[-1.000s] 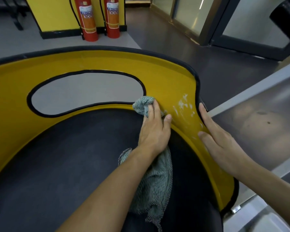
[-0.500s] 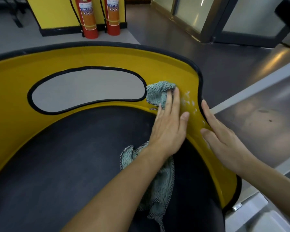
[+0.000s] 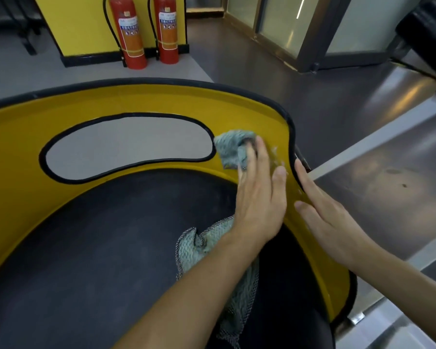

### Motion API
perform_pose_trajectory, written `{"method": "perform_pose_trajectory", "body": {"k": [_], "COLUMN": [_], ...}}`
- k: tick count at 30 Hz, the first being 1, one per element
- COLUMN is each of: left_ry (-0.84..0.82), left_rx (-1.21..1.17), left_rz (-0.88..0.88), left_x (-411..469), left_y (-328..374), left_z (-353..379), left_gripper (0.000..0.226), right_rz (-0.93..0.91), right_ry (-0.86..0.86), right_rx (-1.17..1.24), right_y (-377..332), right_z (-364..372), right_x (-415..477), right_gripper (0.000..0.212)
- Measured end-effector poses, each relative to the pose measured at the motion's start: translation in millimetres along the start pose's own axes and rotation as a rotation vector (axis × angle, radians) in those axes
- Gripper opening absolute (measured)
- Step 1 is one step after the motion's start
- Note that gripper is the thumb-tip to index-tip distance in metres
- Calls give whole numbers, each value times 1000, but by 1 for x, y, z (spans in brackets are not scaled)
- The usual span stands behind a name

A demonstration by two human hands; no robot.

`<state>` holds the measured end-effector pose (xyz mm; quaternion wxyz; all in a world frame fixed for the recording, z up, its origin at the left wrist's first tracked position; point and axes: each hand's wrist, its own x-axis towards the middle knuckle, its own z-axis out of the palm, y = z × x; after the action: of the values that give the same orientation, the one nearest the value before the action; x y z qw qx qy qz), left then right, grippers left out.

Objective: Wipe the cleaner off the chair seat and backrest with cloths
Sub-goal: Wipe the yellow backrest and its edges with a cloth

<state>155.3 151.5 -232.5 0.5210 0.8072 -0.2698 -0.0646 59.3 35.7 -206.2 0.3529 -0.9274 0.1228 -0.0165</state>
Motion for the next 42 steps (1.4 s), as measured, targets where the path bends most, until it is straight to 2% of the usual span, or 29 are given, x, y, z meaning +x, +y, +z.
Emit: {"method": "perform_pose_trajectory", "body": {"k": [1,3,9,12,15,18,20,23,27,34,36,39,42], "left_ry": [-9,-55,-295,-275,-249,-246,-287,-391,-411,-255,-284,-412,-425], "left_rx": [96,265,610,570,482,514,533,547,477,409,459,512,534], "left_rz": [109,188,-3,5,122,216,191,28,-67,119,155,107,92], "left_x": [0,5,3,2,2,6,3,-5,-3,-2,-4,-11,-10], "left_y": [-6,-24,-81,-78,-66,-60,-63,-64,-56,-54,-59,-66,-71], "left_z": [-3,-14,-28,-28,-35,-41,-41,-29,-23,-26,-28,-22,-17], "left_gripper": [62,63,72,71,69,68,68,68,68,68,67,67,67], "right_rz": [8,10,42,53,49,46,35,36,34,23,18,-6,-20], "right_ry": [-3,1,-38,-52,-39,-37,-28,-32,-27,-34,-34,-22,-8], "right_rx": [7,17,43,50,36,42,30,27,20,15,19,31,27], "right_y": [0,-1,-4,-5,-7,-8,-6,-6,-6,-4,-2,1,3], "right_z": [0,1,-2,-1,-1,-1,-1,-1,-1,-1,-1,-1,0], "right_x": [0,0,0,-1,-2,-2,-1,-1,-2,-2,-1,-1,1], "right_gripper": [65,64,72,71,72,73,73,70,65,65,64,62,62]}}
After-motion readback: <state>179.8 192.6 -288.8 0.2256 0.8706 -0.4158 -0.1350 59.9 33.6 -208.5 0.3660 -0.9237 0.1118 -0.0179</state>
